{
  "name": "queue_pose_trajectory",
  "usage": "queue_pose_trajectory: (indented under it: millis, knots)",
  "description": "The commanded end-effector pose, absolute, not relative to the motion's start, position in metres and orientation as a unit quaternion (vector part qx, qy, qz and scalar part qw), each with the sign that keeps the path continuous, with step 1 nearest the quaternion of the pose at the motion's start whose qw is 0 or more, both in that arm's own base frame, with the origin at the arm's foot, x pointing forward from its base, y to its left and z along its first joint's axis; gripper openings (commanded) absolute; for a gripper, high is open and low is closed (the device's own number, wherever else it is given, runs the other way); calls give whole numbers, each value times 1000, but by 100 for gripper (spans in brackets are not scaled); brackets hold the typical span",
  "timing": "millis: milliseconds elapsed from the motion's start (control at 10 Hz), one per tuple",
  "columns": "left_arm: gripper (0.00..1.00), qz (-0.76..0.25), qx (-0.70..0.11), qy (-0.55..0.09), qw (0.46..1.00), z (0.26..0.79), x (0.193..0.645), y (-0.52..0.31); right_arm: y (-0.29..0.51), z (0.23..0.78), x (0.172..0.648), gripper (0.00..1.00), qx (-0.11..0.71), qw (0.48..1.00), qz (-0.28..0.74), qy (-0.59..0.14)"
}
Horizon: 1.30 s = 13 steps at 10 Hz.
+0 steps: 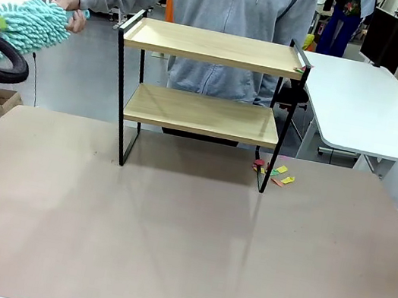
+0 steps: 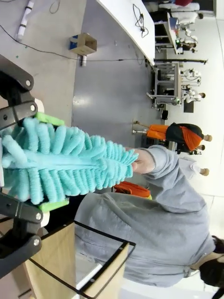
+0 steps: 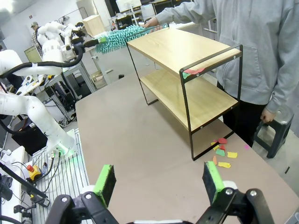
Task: Clean the shelf.
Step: Hand the Duster back to the human.
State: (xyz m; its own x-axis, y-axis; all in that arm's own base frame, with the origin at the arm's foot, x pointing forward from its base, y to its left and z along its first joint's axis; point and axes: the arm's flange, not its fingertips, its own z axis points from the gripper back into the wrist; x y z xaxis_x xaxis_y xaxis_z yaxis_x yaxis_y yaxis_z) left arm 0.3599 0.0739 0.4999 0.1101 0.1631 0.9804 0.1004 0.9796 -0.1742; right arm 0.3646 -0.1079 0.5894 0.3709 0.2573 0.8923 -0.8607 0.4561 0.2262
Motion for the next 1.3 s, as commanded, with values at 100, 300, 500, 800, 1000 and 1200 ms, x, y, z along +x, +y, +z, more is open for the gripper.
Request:
queue_pose_trajectory:
  millis: [100,300,500,800,1000,1200]
  knots:
    - [100,85,-164,-670,719,562,335,109,-109,592,365,100,360,743,380,-416]
    - [100,124,-227,-666,699,598,325,143,-109,592,365,100,360,743,380,-416]
    - [100,182,-277,-660,675,619,316,188,-109,592,365,100,360,743,380,-416]
    - [100,236,-299,-659,649,617,300,238,-109,592,365,100,360,743,380,-416]
    - [98,232,-288,-665,649,614,300,233,-109,592,365,100,360,743,380,-416]
    - [98,232,-288,-665,649,614,300,233,-109,592,365,100,360,743,380,-416]
